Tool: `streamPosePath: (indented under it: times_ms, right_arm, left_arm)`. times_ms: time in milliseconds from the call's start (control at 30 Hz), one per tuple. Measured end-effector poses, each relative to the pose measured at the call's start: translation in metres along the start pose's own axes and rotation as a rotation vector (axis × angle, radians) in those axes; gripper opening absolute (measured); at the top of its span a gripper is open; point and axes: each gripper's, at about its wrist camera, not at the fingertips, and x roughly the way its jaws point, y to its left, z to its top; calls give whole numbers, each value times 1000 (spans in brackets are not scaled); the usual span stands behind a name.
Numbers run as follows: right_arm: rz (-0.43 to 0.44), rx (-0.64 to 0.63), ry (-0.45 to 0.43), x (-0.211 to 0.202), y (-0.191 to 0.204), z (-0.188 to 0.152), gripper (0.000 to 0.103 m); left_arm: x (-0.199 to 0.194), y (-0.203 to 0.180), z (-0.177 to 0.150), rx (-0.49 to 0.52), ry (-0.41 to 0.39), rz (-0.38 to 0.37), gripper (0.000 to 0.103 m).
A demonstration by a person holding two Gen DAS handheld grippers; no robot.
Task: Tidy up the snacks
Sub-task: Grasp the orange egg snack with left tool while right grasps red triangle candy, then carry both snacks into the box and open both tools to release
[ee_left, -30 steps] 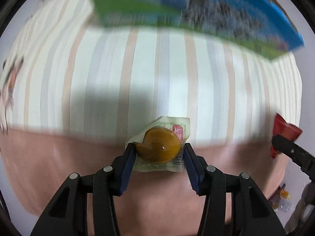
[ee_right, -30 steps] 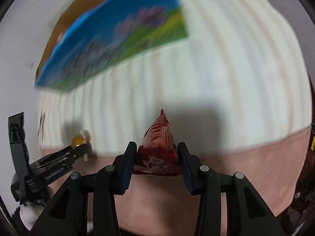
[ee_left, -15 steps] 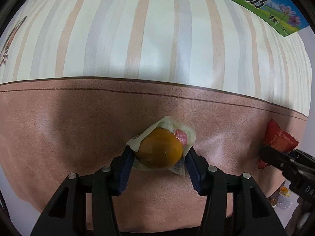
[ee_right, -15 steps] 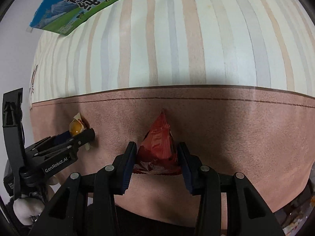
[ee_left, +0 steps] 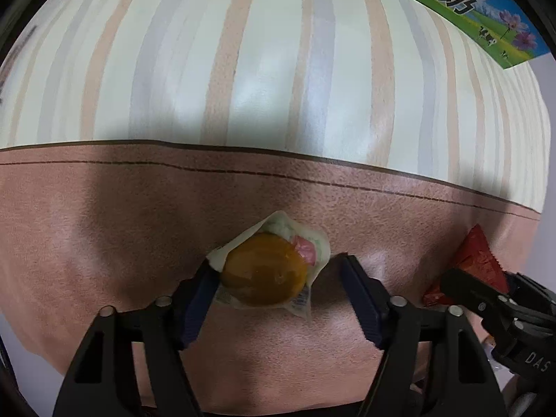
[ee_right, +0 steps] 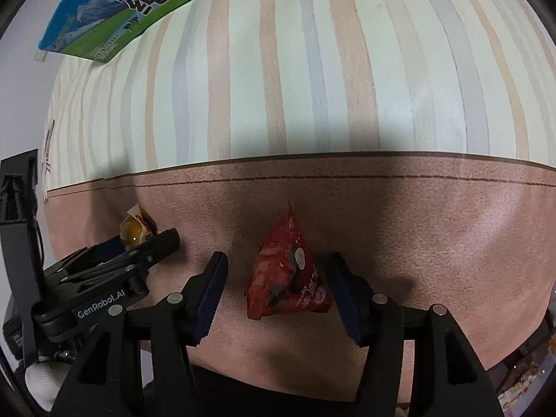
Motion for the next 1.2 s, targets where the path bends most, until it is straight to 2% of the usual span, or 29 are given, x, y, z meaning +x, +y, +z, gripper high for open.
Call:
streamPosePath:
  times_ms: [100,200,300,500,700,833,967,1100,1200]
  right_arm:
    - [-14,-12,-2,6,5,1,61]
    - [-61,-44,-7,12,11,1,51]
    - [-61,-45,-18,14,14,0,45]
    - [-52,-64,-48,7,13,-5,40]
    - [9,-70,-74,-14,7,-13,39]
    - [57,-78,-111,-44,10,-10,39]
    - [110,-87,-162,-82,12,0,39]
    - [155,-102,-227,-125,14,13,39]
    - [186,-110,-289,-164,20,36,39]
  left_arm:
    - [6,-7,0,27,-14,43,56]
    - [4,-10,-4,38,-25,66,48]
    - [4,-8,-7,26,-25,51,46]
    - [-5,-3,-10,26,-36,44,45]
    - [-26,3,-12,24,-49,17,44]
    - [-56,1,-12,47,-93,4,44]
    - [-95,-6,-9,64,-150,-40,44]
    - [-139,-19,12,89,-212,-103,44]
    - [-169,-30,35,124,-246,-142,44]
